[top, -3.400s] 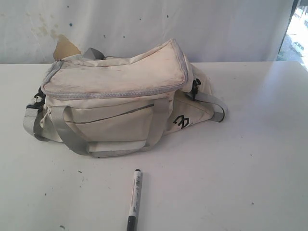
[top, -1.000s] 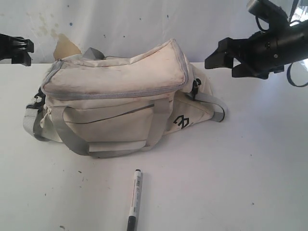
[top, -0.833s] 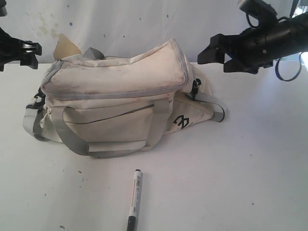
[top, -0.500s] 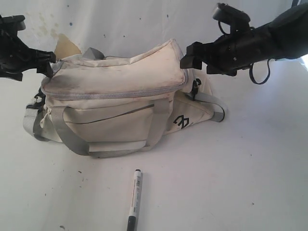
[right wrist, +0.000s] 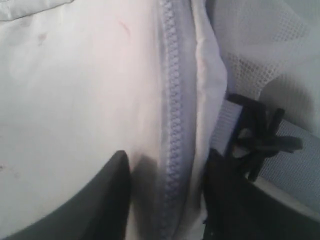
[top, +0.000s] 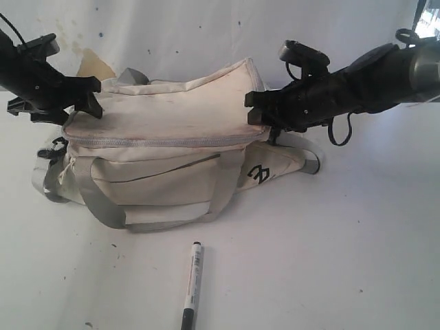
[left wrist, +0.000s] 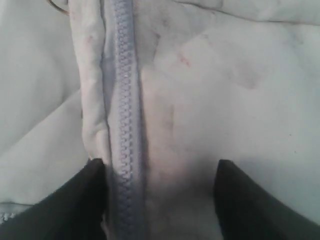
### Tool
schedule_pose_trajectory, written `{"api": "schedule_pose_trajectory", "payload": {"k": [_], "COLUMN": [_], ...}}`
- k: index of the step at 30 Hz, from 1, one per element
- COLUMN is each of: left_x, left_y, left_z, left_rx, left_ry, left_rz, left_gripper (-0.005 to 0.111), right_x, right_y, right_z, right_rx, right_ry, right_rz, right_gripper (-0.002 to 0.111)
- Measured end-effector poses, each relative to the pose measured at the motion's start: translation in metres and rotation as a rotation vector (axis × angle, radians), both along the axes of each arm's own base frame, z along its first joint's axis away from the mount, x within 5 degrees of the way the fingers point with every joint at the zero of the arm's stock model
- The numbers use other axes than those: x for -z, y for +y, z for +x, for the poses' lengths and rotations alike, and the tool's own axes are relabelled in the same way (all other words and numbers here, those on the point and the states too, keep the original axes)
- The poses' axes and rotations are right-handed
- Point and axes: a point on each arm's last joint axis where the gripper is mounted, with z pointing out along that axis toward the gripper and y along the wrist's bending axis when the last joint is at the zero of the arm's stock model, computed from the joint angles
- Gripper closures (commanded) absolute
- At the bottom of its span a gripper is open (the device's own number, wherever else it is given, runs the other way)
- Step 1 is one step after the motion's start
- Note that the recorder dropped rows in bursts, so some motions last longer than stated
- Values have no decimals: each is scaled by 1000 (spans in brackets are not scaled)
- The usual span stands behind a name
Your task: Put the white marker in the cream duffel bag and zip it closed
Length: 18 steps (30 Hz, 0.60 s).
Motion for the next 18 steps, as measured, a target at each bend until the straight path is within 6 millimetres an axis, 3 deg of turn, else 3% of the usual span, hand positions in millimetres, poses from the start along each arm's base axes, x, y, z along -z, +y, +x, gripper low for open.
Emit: {"api": "schedule_pose_trajectory", "payload": {"k": [1, 2, 3, 11, 18], "left_x": [0, 0, 0, -9, -19], "left_y": [0, 0, -1, -8, -18], "left_z": [0, -1, -1, -1, -5], "left_rx": [2, 2, 2, -37, -39], "left_ry": [4, 8, 10, 11, 40], "left_rz": [-1, -5, -9, -136, -281], "left_gripper": [85, 103, 106, 106, 106], "right_x": [1, 1, 0, -8, -20], "right_y": [0, 0, -1, -8, -29], "right_z": [1, 1, 2, 9, 13], "right_rx": [5, 9, 14, 86, 135], "right_ry": [-1, -4, -12, -99, -143], "right_rz": [-1, -2, -7, -58, -81], "right_gripper": [108, 108, 108, 108, 108]}}
